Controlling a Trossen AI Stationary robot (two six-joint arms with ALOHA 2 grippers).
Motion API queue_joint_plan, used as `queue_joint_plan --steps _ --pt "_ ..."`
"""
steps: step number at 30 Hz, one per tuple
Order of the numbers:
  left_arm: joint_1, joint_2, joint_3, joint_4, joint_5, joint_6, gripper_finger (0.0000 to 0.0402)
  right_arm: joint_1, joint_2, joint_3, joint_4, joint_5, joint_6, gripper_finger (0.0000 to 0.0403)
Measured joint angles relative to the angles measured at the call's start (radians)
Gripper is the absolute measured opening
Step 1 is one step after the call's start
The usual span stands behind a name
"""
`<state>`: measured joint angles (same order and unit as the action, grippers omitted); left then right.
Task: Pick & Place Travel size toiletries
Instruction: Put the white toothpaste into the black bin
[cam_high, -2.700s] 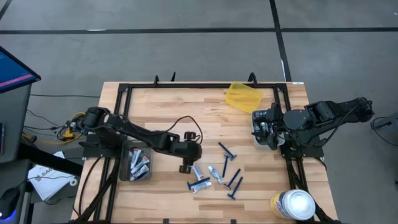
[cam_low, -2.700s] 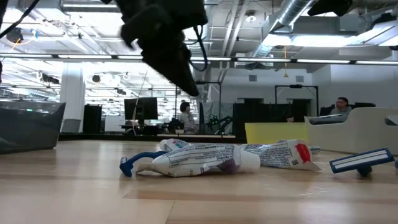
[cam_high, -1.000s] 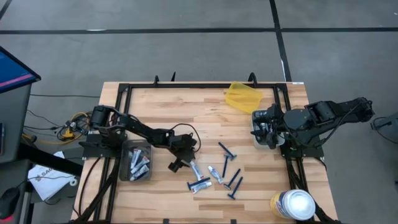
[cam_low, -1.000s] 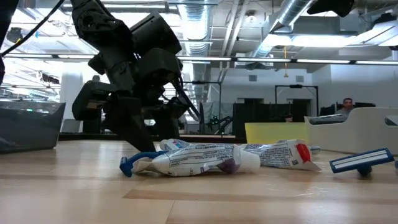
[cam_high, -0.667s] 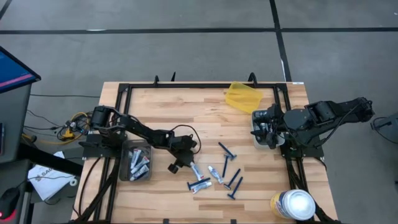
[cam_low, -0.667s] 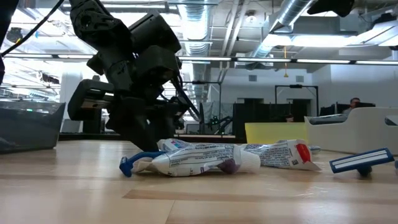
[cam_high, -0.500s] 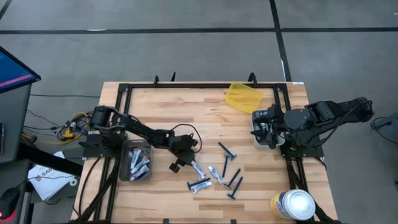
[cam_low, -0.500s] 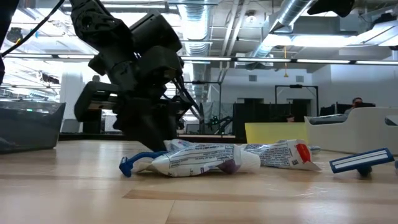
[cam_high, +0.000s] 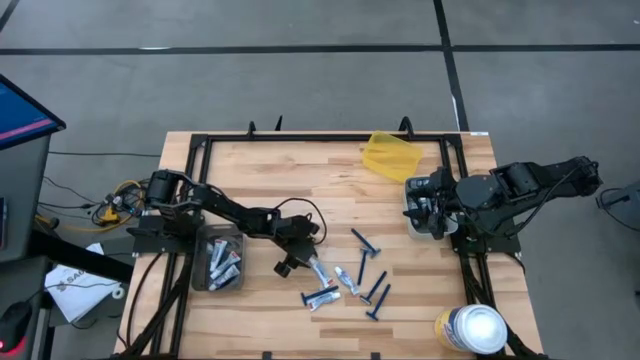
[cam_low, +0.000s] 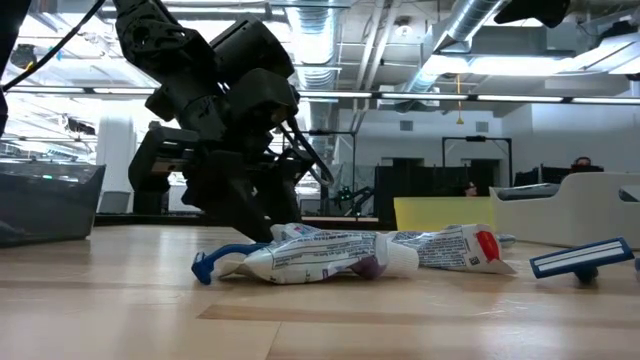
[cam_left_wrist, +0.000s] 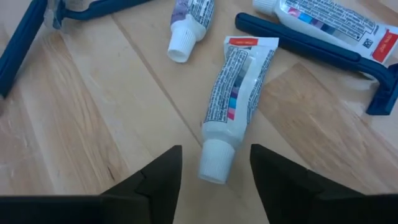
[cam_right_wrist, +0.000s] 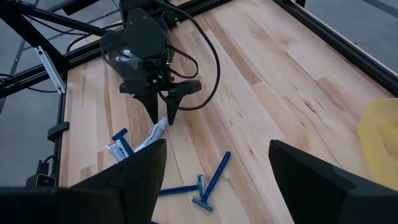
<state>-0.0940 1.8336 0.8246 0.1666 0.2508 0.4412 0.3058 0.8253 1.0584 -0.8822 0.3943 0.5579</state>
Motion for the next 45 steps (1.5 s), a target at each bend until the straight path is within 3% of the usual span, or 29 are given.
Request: queue_joint_plan --steps 12,19,23,27,35,40,45 --pt "-0.019 -0.001 0.001 0.001 -0.007 -0.004 0.0068 0.000 0.000 0.000 0.000 0.000 0.000 0.0276" --pt "-0.019 -0.002 0.002 -0.001 -0.043 -0.086 0.0055 0.000 0.000 0.000 0.000 0.000 0.013 0.0276" --pt "-0.019 -0.021 0.002 -0.020 -0.068 -0.235 0.0051 0.000 0.000 0.000 0.000 0.000 0.015 0.0276" --pt "-0.029 -0.116 0.004 -0.081 -0.120 -0.425 0.0050 0.000 0.000 0.000 -0.001 0.000 0.011 0.0276" --pt "-0.050 -0.465 0.003 -0.458 -0.274 -0.834 0.0050 -0.001 0.000 0.000 -0.004 0.023 -0.007 0.0276" --pt "-0.073 -0.677 0.001 -0.759 -0.278 -1.158 0.0050 -0.001 0.000 0.000 0.003 0.034 -0.016 0.0276" --pt "-0.133 -0.842 0.001 -0.947 -0.221 -1.467 0.0050 -0.001 0.000 0.000 0.004 0.034 -0.016 0.0276"
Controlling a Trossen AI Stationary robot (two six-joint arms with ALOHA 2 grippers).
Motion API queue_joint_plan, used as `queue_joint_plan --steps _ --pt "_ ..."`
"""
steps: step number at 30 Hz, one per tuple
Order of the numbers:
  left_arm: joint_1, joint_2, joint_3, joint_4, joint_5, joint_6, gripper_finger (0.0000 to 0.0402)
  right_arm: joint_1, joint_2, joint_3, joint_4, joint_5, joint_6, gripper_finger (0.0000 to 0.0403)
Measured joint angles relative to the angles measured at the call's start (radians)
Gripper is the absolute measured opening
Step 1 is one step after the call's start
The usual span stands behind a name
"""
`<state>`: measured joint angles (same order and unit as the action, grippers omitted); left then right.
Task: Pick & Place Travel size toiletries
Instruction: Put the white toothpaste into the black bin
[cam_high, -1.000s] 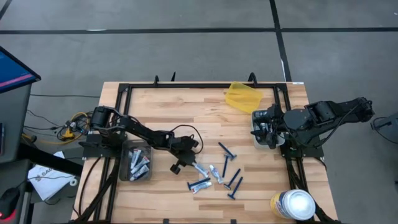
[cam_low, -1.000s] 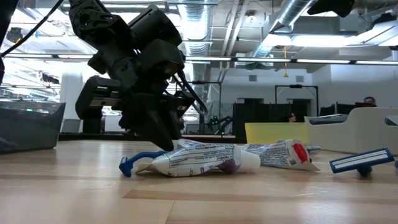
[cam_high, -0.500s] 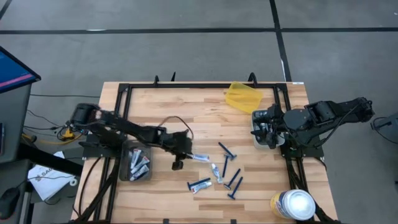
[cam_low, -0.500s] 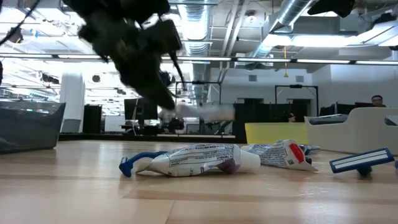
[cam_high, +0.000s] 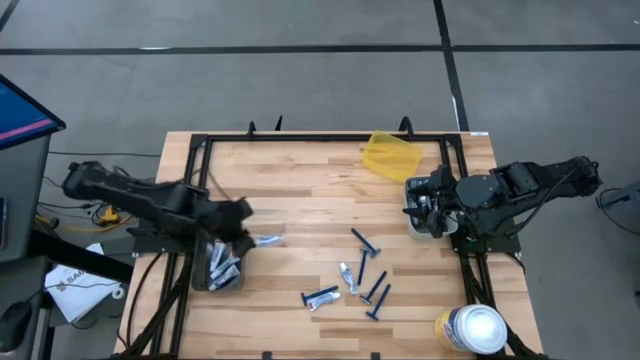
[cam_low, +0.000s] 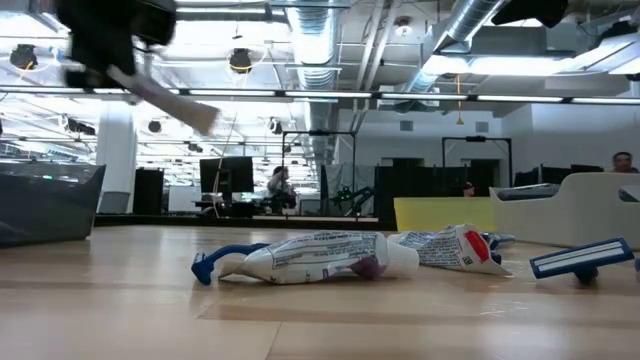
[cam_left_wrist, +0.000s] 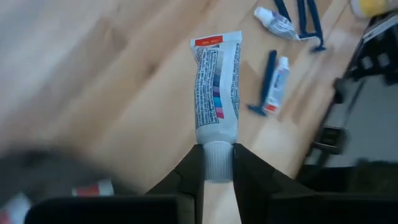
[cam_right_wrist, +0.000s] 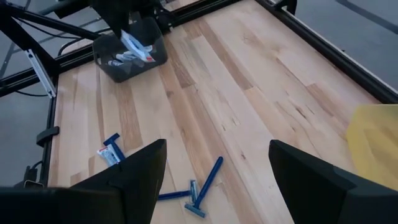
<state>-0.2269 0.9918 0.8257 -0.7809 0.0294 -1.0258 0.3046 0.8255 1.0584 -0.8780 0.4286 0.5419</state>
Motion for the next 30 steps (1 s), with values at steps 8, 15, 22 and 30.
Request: queue_joint_plan --steps 8,15,22,30 --pt "-0.110 -0.156 0.000 -0.164 0.130 -0.399 0.0049 0.000 0.000 0.000 0.000 0.015 -0.003 0.0276" --pt "-0.155 -0.179 -0.001 -0.335 0.206 -0.490 0.0054 0.000 0.000 0.000 0.001 0.018 -0.003 0.0276" --pt "-0.154 -0.163 -0.004 -0.468 0.128 -0.506 0.0056 0.000 0.000 0.000 0.003 0.018 -0.002 0.0276" --pt "-0.154 -0.096 -0.070 -0.468 0.072 -0.510 0.0071 0.000 0.053 0.000 0.008 0.018 0.017 0.0276"
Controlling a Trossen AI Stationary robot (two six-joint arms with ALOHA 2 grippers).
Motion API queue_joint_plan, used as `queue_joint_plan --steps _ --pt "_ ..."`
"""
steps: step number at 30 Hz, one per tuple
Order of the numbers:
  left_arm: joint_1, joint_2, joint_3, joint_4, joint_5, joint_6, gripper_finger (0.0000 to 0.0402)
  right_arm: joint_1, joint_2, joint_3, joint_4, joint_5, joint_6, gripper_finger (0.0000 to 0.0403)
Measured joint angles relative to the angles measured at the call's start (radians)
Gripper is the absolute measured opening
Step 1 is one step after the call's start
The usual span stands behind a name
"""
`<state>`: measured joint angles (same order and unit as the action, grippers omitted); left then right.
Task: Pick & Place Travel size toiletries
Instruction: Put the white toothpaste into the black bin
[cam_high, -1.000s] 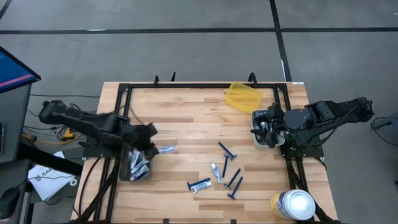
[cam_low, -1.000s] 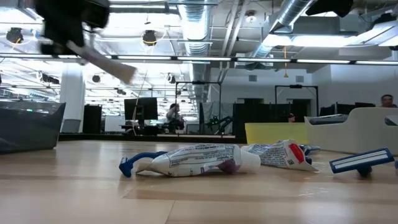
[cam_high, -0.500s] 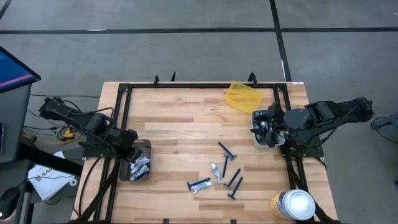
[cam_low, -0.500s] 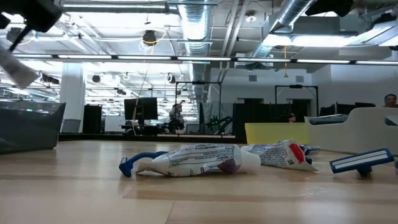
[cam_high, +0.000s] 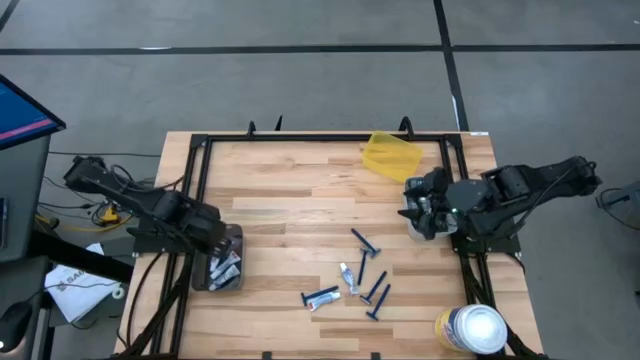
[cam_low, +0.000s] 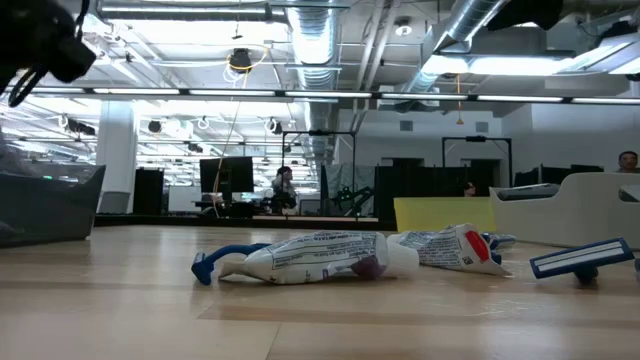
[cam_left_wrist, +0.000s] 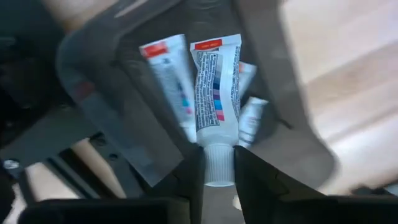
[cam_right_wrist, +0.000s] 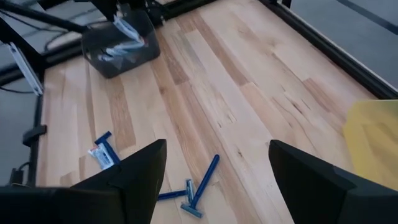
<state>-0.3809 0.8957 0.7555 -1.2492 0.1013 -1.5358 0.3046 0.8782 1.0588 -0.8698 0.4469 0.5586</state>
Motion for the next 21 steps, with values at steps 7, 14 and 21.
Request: queue_joint_plan --steps 7,14,21 --pt "0.000 0.094 -0.048 0.004 -0.004 0.046 0.0128 0.000 0.104 0.000 0.053 0.000 0.002 0.0276" --pt "0.001 0.126 -0.047 0.023 -0.004 0.070 0.0223 -0.029 0.287 0.000 0.114 -0.009 0.047 0.0276" --pt "0.001 0.125 -0.047 0.063 0.003 0.045 0.0284 -0.082 0.529 0.029 0.201 -0.152 0.214 0.0276"
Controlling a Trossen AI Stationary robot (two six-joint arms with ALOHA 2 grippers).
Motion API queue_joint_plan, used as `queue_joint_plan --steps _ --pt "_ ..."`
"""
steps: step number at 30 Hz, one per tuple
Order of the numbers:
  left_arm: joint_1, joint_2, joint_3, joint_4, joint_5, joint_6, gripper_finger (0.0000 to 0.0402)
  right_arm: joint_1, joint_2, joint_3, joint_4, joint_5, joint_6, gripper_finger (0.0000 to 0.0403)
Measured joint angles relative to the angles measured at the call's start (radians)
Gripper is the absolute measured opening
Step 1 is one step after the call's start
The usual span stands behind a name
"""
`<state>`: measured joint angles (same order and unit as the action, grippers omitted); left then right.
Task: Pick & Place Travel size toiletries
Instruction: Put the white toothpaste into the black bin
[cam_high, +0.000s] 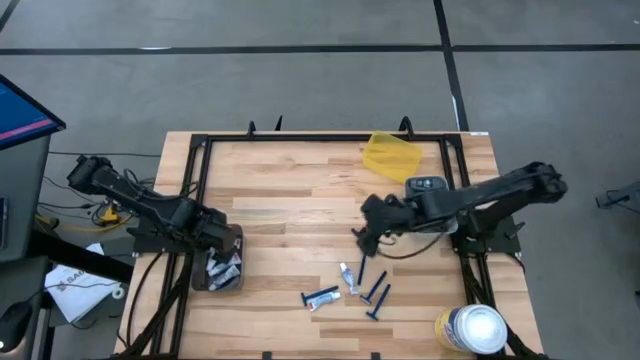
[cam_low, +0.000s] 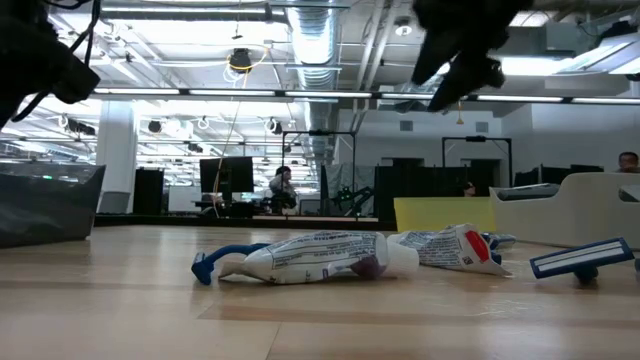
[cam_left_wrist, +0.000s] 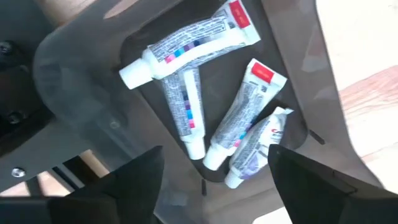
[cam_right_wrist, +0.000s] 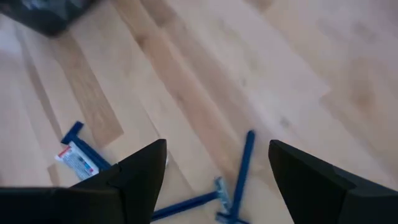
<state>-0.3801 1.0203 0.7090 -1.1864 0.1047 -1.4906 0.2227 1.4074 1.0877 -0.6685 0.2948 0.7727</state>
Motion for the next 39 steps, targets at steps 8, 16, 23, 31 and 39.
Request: queue_joint_plan --steps 8,16,23,31,39 --pt "0.000 0.000 0.000 0.016 0.039 -0.031 0.0277 -0.001 0.313 0.140 -0.010 -0.215 0.070 0.0276" --pt "0.000 0.000 0.001 0.022 0.041 0.018 0.0265 0.001 0.566 0.381 -0.217 -0.243 0.065 0.0276" --pt "-0.001 -0.050 0.002 0.031 0.046 0.085 0.0266 -0.011 0.695 0.522 -0.301 -0.250 0.066 0.0276" --pt "-0.005 -0.200 0.002 0.067 0.051 0.093 0.0257 0.000 0.755 0.561 -0.319 -0.277 0.120 0.0276" --pt "-0.005 -0.261 0.002 0.264 0.036 0.087 0.0232 0.004 0.757 0.561 -0.321 -0.315 0.136 0.0276"
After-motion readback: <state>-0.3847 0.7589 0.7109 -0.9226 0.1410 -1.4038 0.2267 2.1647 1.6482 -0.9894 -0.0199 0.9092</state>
